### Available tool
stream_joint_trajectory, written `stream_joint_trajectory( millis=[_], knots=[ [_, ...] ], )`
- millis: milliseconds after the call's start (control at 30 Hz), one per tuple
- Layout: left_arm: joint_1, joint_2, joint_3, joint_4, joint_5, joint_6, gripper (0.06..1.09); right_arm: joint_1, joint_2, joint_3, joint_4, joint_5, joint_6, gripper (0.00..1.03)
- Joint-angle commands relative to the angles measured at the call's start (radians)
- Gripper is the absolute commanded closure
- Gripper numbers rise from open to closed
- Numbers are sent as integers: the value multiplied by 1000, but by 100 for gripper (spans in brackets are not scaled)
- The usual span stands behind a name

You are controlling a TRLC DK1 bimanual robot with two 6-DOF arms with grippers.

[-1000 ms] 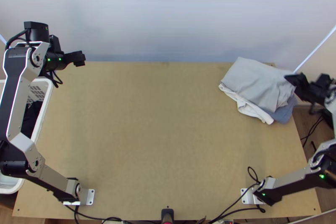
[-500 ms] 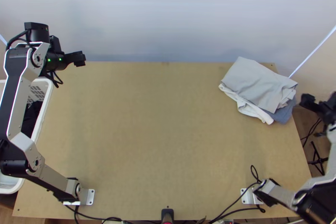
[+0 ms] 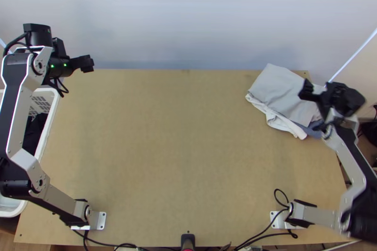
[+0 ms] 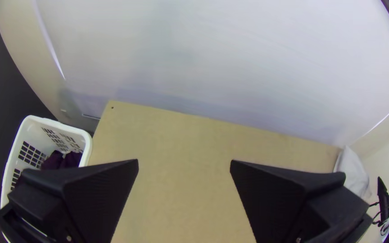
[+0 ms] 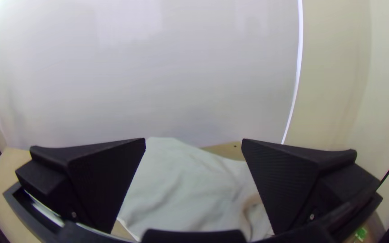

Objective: Fold the t-shirt

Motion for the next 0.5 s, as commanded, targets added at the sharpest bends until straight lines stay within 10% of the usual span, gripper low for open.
stream_joint_trajectory(
  millis=[0, 467],
  knots=[
    [8, -11, 14, -6, -2, 12, 10, 54, 300, 37, 101, 82, 90, 4],
    [47, 1, 71, -54, -1, 36, 10, -54, 359, -46, 119, 208, 114, 4]
  ],
)
